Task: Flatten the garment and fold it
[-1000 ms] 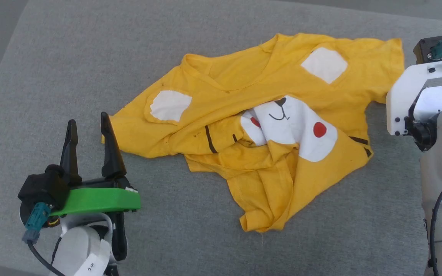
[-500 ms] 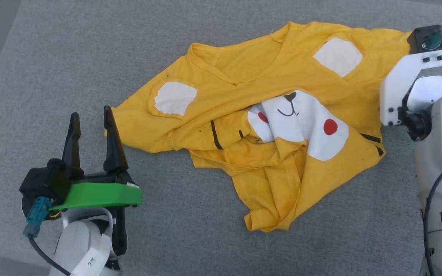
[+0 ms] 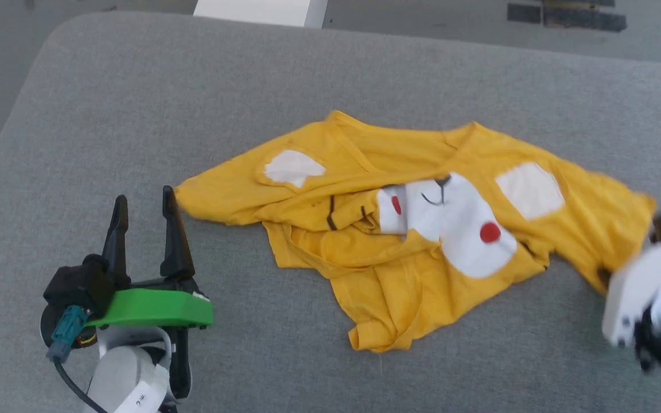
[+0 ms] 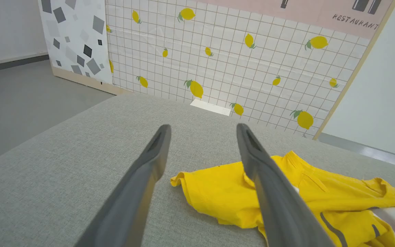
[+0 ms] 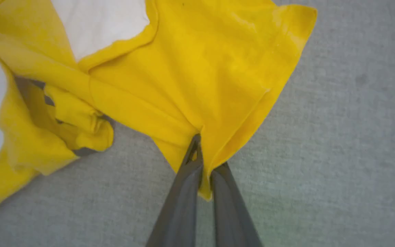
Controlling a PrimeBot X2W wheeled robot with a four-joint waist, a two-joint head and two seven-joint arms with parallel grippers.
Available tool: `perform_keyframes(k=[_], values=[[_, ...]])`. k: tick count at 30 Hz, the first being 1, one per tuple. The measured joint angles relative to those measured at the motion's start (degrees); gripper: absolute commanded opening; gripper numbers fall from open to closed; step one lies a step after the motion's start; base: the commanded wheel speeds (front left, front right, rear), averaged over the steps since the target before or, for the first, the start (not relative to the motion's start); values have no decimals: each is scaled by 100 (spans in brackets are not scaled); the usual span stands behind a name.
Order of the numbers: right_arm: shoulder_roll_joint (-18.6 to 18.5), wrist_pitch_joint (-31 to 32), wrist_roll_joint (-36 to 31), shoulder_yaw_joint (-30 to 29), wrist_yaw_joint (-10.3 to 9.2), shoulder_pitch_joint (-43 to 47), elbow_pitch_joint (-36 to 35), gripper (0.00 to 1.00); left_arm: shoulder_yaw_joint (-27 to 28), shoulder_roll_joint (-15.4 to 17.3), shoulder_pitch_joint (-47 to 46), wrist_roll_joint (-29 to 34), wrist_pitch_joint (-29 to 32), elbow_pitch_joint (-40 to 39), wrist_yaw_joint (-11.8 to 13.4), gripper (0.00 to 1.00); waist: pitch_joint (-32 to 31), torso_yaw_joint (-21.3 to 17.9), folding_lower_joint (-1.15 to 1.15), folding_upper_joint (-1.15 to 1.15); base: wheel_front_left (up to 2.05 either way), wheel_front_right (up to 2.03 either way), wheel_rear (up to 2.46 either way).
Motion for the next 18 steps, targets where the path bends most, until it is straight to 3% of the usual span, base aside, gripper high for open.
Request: perform_keyframes(k=[5,6,7,12,15,18], values=[[450,389,227,-356,0,1195,-956,0,18,-2,96,-2,0,104,-18,100,-177,-109,0,0,0,0,0],[515,360,237,-401,0,1274,-1058,35,19,-2,119,-2,0,127,-19,100,-188,-134,0,0,0,0,0],[586,319,268,-459,0,1338,-1141,100,13,-2,133,-9,2,163,-20,100,-205,-162,0,0,0,0,0],[758,-113,566,-1038,-1,1405,-1664,100,-2,23,73,-180,536,286,-45,100,-306,-248,0,0,0,0,0],[771,-236,646,-1443,-1,1405,-2033,100,-41,121,-348,-344,1548,555,-11,100,-327,-254,0,0,0,0,0],[775,-276,655,-1678,-1,1382,-2294,100,-62,322,-1122,-379,2700,979,176,100,-284,-278,0,0,0,0,0]])
